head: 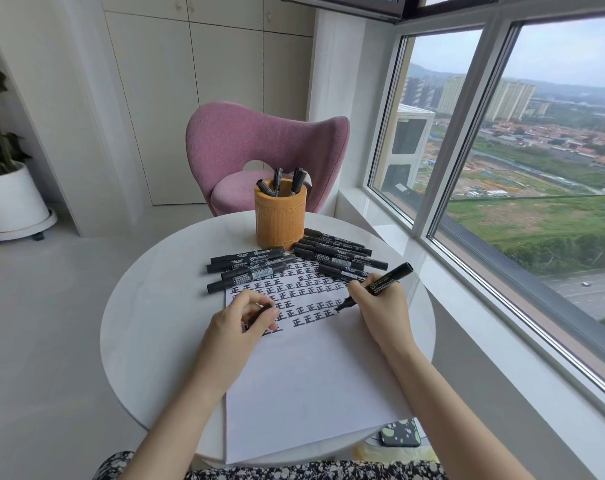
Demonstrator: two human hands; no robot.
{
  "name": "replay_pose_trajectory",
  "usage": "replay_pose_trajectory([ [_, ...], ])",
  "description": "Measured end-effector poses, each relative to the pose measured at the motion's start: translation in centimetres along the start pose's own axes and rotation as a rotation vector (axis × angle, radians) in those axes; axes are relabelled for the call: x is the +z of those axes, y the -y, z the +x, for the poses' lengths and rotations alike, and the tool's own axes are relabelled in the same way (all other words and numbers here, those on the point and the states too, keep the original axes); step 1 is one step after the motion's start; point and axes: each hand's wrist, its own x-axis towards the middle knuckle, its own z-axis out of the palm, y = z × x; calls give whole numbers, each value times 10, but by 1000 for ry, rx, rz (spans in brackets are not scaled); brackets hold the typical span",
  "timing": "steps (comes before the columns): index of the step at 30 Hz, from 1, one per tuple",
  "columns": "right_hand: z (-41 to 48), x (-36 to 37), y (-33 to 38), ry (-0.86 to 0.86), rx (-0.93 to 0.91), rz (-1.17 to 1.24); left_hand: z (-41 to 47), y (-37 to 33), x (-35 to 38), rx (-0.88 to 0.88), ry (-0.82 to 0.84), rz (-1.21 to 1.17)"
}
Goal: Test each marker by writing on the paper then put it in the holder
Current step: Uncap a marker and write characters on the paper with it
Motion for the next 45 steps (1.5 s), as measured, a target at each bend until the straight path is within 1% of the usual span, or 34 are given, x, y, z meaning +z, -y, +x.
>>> replay_pose_trajectory([
  [8,0,2,1,14,-12,-37,1,0,1,-3,-3,-4],
  [24,-1,0,1,6,-29,-11,0,1,0,-1,-2,-16],
  [33,-1,0,0,31,-22,-23,1,3,0,10,3,3],
  [45,-1,0,2,-11,-59,5,0,2,0,-4,3,-13],
])
